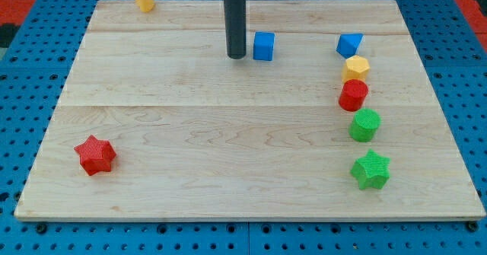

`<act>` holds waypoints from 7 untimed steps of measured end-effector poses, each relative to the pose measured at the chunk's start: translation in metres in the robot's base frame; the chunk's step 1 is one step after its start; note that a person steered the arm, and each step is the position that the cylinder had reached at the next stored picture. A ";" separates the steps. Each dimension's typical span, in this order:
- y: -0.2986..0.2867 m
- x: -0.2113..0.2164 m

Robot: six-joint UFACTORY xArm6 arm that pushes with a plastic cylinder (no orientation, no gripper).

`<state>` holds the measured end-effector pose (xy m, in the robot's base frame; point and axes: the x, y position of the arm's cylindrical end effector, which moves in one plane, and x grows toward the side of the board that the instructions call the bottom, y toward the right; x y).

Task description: Move the blue cube above the blue triangle

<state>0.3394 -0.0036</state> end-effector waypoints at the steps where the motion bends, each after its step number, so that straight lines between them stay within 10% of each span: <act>1: 0.037 -0.019; 4: 0.006 -0.077; 7: 0.129 -0.080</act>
<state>0.2591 0.1251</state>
